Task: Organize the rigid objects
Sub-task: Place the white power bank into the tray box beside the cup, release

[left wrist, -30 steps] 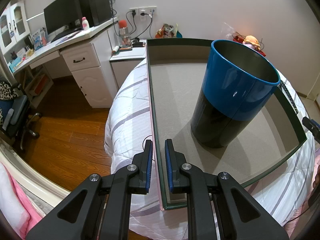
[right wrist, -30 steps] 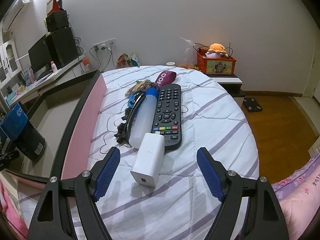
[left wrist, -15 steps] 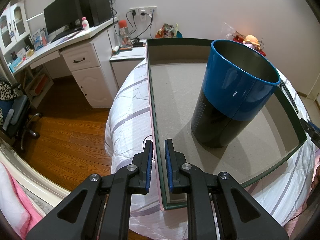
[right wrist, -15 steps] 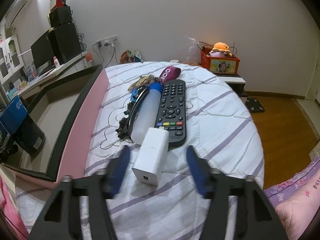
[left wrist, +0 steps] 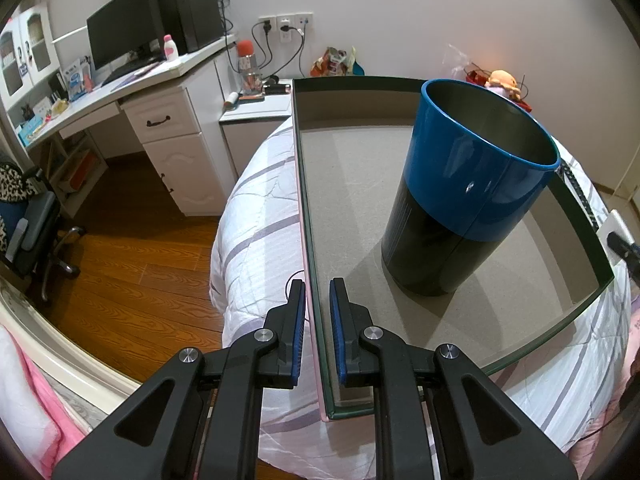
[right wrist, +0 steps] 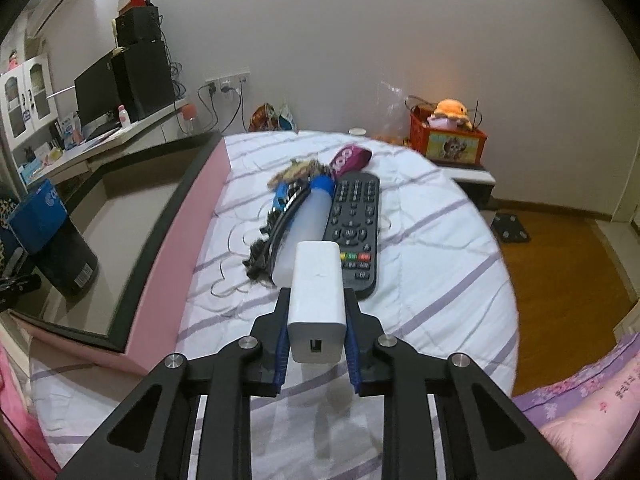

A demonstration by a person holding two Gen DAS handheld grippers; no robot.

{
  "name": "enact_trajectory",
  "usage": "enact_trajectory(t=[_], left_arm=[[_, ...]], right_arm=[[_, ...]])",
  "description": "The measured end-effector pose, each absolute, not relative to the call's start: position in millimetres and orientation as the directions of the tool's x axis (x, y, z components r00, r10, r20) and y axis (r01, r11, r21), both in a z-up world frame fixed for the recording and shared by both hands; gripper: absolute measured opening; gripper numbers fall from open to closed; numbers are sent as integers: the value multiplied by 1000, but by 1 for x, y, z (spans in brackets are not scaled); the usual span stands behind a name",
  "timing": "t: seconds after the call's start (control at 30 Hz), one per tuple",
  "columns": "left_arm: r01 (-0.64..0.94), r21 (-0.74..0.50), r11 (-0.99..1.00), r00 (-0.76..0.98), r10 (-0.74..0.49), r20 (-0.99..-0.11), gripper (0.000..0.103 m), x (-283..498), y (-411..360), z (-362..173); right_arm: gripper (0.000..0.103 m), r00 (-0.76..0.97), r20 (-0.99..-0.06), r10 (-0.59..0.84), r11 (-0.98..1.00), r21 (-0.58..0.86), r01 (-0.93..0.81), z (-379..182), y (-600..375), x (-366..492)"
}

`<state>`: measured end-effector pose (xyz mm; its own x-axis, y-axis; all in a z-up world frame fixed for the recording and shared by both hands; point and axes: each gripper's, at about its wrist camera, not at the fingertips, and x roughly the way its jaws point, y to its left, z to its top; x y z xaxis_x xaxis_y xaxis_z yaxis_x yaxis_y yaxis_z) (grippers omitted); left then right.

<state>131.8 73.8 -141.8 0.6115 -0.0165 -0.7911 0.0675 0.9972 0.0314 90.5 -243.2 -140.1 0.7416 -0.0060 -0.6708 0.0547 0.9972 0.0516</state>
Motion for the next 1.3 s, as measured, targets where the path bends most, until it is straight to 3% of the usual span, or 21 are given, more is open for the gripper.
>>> enact_trajectory(t=[0.23, 0.53, 0.8, 1.3], left_arm=[[70, 23, 997, 613, -25, -789, 12, 132, 73, -143], [70, 14, 997, 614, -32, -789, 13, 133, 74, -143], [68, 6, 998, 614, -37, -788, 13, 133, 74, -144], [66, -3, 998, 615, -43, -787, 13, 133, 76, -145]], right_arm=[[23, 800, -600, 11, 999, 42, 18, -104, -227, 83], [23, 803, -564, 192, 980, 71, -185, -78, -166, 108], [23, 723, -632, 277, 955, 101, -278, -103, -111, 146], [24, 617, -754, 227, 953, 42, -300, -142, -76, 159]])
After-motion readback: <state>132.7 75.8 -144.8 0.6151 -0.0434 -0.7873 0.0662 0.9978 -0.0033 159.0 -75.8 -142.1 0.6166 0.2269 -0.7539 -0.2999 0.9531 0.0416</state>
